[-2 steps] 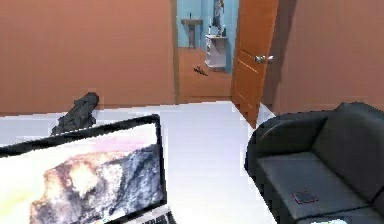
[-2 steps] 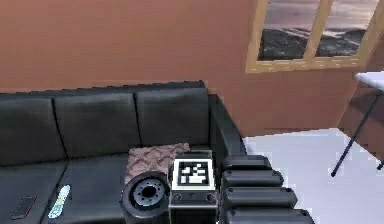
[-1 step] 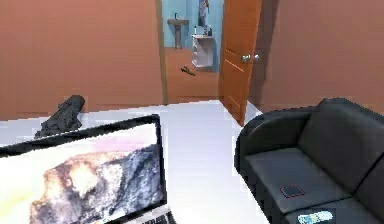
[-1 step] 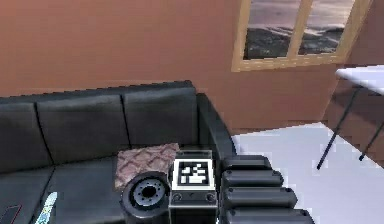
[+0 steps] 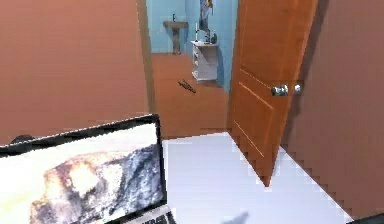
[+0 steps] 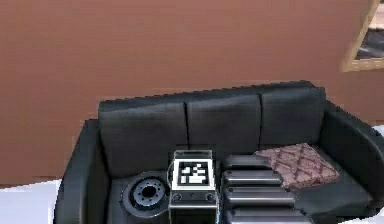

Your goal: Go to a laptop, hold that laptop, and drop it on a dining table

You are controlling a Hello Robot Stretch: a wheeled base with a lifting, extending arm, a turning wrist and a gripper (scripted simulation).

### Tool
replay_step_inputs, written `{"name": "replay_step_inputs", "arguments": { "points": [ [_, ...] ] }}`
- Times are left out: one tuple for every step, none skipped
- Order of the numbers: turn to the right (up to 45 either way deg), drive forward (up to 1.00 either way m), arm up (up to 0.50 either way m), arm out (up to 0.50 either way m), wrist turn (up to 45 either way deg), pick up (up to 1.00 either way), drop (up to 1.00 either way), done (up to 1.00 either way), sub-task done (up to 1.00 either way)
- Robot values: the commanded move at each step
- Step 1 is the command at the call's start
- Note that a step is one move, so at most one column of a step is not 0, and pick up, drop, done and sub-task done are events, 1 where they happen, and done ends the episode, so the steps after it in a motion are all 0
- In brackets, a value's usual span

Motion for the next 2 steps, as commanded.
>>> {"name": "replay_step_inputs", "arguments": {
  "points": [
    [0.0,1.0,0.0,0.0,0.0,0.0,0.0,0.0,0.0],
    [0.0,0.9,0.0,0.0,0.0,0.0,0.0,0.0,0.0]
  ]
}}
